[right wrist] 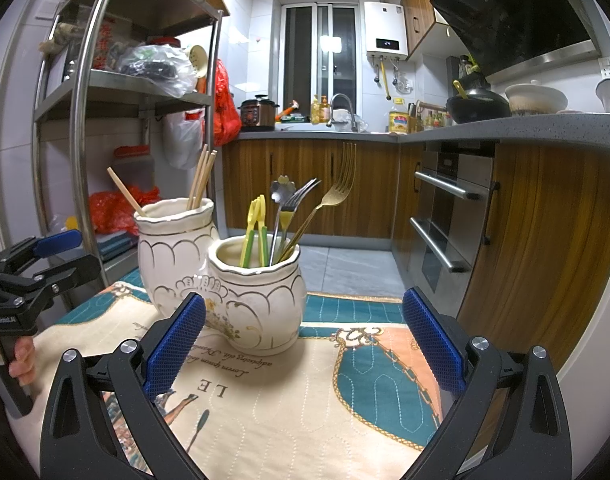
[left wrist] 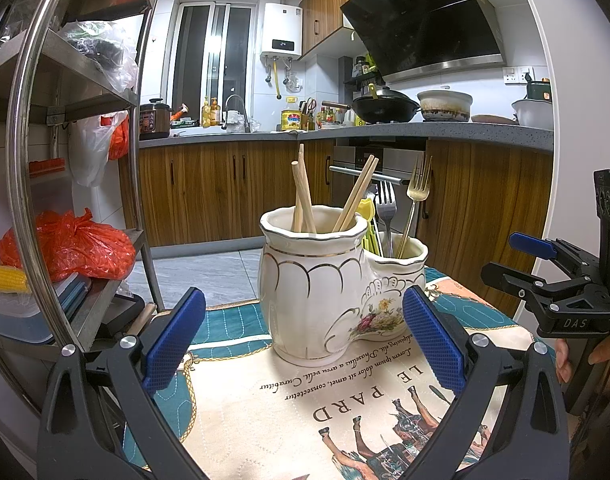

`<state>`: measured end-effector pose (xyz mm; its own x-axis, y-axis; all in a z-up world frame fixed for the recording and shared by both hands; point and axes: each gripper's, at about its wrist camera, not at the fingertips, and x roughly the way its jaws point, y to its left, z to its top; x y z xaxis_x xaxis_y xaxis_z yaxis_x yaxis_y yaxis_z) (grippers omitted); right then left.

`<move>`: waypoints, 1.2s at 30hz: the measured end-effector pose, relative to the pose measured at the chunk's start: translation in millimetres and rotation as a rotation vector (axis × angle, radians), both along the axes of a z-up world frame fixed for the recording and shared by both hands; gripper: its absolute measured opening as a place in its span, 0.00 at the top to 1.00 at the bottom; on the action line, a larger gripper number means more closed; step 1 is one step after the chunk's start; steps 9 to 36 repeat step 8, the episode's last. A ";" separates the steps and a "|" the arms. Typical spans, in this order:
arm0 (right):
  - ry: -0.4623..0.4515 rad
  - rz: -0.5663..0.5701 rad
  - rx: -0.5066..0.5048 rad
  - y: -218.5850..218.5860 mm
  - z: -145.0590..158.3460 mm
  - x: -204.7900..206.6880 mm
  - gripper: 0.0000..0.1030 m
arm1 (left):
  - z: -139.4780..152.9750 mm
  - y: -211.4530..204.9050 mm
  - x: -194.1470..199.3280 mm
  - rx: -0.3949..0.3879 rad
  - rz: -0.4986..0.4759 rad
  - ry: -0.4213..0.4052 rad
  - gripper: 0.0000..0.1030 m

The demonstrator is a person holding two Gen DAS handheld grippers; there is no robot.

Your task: Organize utensils

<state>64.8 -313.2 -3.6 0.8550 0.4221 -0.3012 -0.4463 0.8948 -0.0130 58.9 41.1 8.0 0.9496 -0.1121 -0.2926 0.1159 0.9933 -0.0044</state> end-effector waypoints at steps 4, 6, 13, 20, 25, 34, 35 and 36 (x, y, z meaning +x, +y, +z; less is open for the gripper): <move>0.000 0.000 0.000 -0.1 0.1 0.1 0.05 | -0.1 -0.5 -0.1 0.001 0.000 0.001 0.06; 0.000 0.000 0.000 -0.3 0.3 0.1 0.05 | 0.0 0.2 0.1 0.000 0.000 0.000 0.06; 0.000 0.000 0.000 -0.2 0.3 0.1 0.05 | 0.0 0.0 0.1 -0.001 0.000 0.000 0.06; 0.000 0.000 0.000 -0.2 0.3 0.1 0.05 | 0.0 0.0 0.1 -0.001 0.000 0.000 0.06; 0.000 0.000 0.000 -0.2 0.3 0.1 0.05 | 0.0 0.0 0.1 -0.001 0.000 0.000 0.06; 0.000 0.000 0.000 -0.2 0.3 0.1 0.05 | 0.0 0.0 0.1 -0.001 0.000 0.000 0.06; 0.000 0.000 0.000 -0.2 0.3 0.1 0.05 | 0.0 0.0 0.1 -0.001 0.000 0.000 0.06; 0.000 0.000 0.000 -0.2 0.3 0.1 0.05 | 0.0 0.0 0.1 -0.001 0.000 0.000 0.06</move>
